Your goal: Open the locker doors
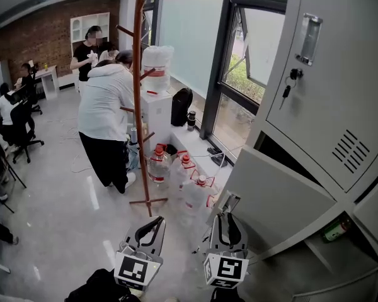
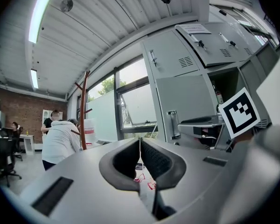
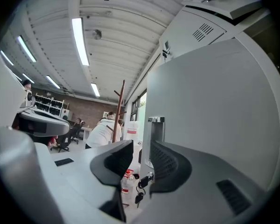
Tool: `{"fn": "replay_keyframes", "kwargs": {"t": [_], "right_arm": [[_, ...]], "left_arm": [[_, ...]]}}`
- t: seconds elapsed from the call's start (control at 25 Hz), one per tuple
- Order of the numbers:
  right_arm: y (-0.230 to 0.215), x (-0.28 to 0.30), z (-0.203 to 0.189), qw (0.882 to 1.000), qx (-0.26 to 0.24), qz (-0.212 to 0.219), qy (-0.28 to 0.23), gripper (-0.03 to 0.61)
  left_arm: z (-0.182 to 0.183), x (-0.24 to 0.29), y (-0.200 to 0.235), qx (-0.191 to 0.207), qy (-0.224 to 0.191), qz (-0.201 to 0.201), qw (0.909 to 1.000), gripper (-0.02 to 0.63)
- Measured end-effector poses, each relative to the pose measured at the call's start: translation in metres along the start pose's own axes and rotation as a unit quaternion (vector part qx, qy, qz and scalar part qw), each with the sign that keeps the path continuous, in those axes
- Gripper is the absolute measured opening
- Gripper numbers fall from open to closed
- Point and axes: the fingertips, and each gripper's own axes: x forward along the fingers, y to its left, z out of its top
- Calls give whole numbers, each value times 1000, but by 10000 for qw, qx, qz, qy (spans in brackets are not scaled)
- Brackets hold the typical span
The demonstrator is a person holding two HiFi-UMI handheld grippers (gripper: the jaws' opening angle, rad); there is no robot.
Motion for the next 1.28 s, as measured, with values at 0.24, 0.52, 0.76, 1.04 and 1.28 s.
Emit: {"fn": "replay_keyframes", "kwargs": {"t": [0.24, 0.52, 0.76, 1.04, 1.28], "right_arm": [[1, 27, -7, 9998, -96, -128, 117, 160], [3, 48, -15, 9988, -152, -302, 353, 163], [4, 54, -21, 9975, -175, -505, 462, 166], [9, 51, -21, 9954, -216, -764, 538, 167], [18, 42, -20, 9924, -166, -1073, 582, 167]], "left_arm": [[-9, 13, 16, -70, 44, -13, 10000, 26], [-16, 22, 34, -91, 89, -183, 9997, 26], [-19, 26, 48, -133, 73, -285, 9995, 26], [-29, 29, 57, -212, 339, -581, 9975, 26], [-32, 32, 62, -239, 462, -989, 9937, 26]]}}
